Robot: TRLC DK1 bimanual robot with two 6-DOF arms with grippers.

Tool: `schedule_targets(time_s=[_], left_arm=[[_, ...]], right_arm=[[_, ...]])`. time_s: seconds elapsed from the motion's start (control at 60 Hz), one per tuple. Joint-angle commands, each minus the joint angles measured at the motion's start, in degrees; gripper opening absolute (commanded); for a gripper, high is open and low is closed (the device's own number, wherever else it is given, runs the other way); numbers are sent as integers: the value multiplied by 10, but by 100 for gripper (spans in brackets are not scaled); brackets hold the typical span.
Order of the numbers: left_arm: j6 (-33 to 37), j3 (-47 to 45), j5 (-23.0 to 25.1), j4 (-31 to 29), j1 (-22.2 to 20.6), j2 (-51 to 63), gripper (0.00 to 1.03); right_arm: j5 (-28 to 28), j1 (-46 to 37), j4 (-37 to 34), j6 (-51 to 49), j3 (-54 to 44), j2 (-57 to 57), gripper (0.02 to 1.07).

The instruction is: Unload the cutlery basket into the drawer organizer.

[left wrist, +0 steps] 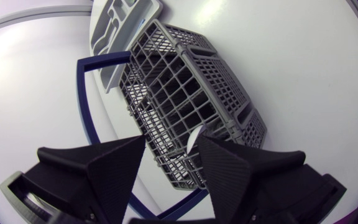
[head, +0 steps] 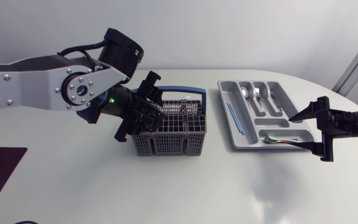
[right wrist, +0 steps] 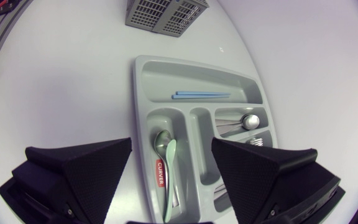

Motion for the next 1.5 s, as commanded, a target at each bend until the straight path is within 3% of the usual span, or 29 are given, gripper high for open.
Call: schedule_targets(time_s=[0.0, 0.283, 0.383, 0.45, 0.65, 0.767, 1.483], left_arm=[[34, -20, -6, 6, 4, 12, 60], [55, -42, -18, 42, 4, 19, 59], [61, -45, -19, 45, 5, 23, 45], [65, -46, -19, 50, 6, 25, 27], [74, -50, -19, 60, 11, 32, 21], [81, -51, -19, 67, 14, 32, 13], [95, -63, -19, 108, 18, -3, 6]], right_arm=[[-9, -4, -6, -17, -17, -9, 95], [-18, -5, -7, -19, -30, -17, 95], [-19, -5, -6, -19, -33, -19, 95], [-20, -5, -6, -19, -34, -19, 95], [-21, -6, -6, -19, -40, -23, 95], [-22, -7, -6, -19, -40, -25, 95], [-24, -8, -8, -18, -57, -45, 95]])
